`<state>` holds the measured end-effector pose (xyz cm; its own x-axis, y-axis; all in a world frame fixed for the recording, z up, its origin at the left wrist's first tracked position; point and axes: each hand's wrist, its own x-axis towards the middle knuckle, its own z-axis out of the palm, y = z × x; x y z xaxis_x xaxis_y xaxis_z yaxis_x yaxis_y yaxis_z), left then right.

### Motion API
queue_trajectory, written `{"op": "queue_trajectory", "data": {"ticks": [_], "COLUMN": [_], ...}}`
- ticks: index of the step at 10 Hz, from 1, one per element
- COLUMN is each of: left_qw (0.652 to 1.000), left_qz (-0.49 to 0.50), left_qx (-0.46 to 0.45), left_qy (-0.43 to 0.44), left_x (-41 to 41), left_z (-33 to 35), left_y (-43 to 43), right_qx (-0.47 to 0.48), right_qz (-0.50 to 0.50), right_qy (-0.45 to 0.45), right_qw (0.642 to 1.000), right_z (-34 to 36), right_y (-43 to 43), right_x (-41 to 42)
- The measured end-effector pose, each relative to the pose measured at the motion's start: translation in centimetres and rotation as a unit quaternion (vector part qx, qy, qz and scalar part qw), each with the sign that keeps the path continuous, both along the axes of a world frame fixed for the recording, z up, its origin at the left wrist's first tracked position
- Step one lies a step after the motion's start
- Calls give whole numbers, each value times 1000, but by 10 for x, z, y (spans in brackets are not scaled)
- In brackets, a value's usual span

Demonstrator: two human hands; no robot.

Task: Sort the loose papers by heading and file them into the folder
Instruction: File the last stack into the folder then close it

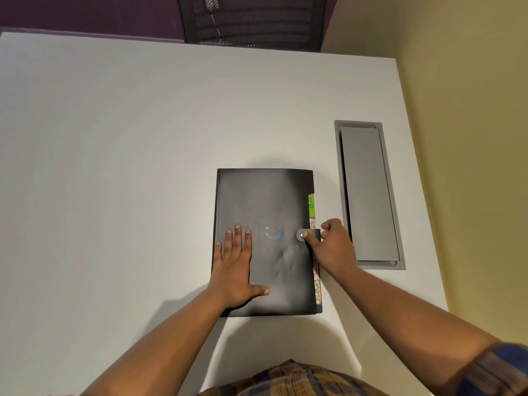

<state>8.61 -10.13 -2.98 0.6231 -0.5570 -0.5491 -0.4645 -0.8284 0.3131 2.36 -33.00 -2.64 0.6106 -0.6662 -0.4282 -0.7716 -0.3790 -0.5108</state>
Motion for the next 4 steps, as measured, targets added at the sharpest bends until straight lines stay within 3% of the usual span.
{"op": "queue_trajectory", "data": {"ticks": [1,3,4], "left_qw": [1000,997,994], "left_qz": [-3,-33,-35], "left_qx": [0,8,10], "left_qy": [-21,-65,-101], "left_x": [-1,-12,-21], "left_z": [4,13,20], "left_y": [4,13,21], "right_qx": [-12,-160,-177], "right_qz": [-11,216,252], "right_qy": [-39,-33,-43], "right_qw": [999,963,950], "right_z": [2,1,6], "right_y": [12,31,39], "right_x": [-16,-80,-96]}}
